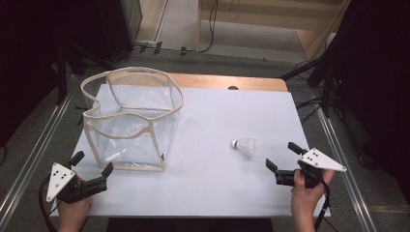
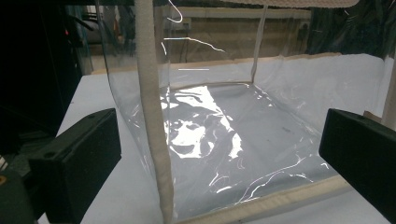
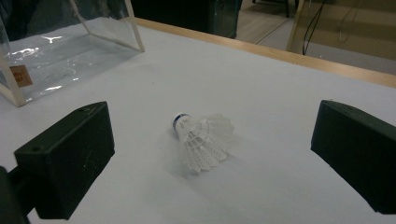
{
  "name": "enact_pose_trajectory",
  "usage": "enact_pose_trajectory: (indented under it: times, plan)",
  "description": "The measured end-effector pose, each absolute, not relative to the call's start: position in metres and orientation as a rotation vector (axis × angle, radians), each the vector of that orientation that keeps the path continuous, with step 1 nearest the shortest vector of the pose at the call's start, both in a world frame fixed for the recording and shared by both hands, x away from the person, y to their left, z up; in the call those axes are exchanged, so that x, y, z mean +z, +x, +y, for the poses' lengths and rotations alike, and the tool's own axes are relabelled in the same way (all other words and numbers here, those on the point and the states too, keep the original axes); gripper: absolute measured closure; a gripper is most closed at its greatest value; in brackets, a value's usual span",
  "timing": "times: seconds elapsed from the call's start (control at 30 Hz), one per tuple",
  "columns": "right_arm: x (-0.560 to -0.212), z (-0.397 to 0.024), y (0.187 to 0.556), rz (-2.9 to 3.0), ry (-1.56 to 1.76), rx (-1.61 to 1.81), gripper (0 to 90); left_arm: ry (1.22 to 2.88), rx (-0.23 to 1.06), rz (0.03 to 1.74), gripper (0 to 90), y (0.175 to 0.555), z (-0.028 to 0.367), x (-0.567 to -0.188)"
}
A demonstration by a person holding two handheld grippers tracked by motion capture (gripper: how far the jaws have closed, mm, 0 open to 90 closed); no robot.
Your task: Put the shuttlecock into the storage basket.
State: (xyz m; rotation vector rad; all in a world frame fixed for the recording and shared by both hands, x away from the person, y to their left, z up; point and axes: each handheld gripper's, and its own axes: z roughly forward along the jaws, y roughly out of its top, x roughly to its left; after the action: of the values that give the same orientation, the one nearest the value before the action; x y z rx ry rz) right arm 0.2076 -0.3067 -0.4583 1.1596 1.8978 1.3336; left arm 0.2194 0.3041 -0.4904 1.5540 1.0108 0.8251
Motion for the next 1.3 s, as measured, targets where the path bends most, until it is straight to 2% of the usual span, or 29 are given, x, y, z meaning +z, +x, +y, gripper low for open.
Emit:
enact_pose_trajectory:
  times: [0.1, 0.13, 0.27, 0.37, 0.47, 0.6, 0.8, 1.07, 1.3]
  plan:
    - [-0.455, -0.303, 0.209, 1.906, 1.156, 1.301, 0.9, 1.554, 0.825, 1.01, 0.0, 0.22, 0.304, -0.49]
    - [-0.453, -0.302, 0.211, 1.906, 1.156, 1.314, 11.9, 1.555, 0.824, 1.01, 0.0, 0.219, 0.304, -0.49]
    - [-0.451, -0.297, 0.216, 1.942, 1.15, 1.313, 13.8, 1.56, 0.824, 1.009, 0.0, 0.219, 0.304, -0.49]
    - [-0.451, -0.291, 0.219, 1.961, 1.152, 1.295, 25.9, 1.565, 0.823, 1.006, 0.0, 0.22, 0.303, -0.49]
    - [-0.452, -0.285, 0.223, 1.962, 1.164, 1.279, 33.0, 1.569, 0.822, 1.006, 0.0, 0.22, 0.303, -0.491]
    - [-0.453, -0.277, 0.231, 1.985, 1.178, 1.278, 49.9, 1.571, 0.822, 1.004, 0.0, 0.22, 0.303, -0.491]
    - [-0.455, -0.259, 0.239, 2.064, 1.155, 1.224, 60.3, 1.568, 0.817, 1.006, 0.0, 0.22, 0.303, -0.49]
    - [-0.465, -0.238, 0.246, 2.175, 1.14, 1.185, 86.1, 1.562, 0.814, 1.006, 0.0, 0.22, 0.304, -0.49]
    - [-0.479, -0.239, 0.246, 2.224, 1.21, 1.168, 87.6, 1.562, 0.812, 1.005, 0.0, 0.22, 0.304, -0.49]
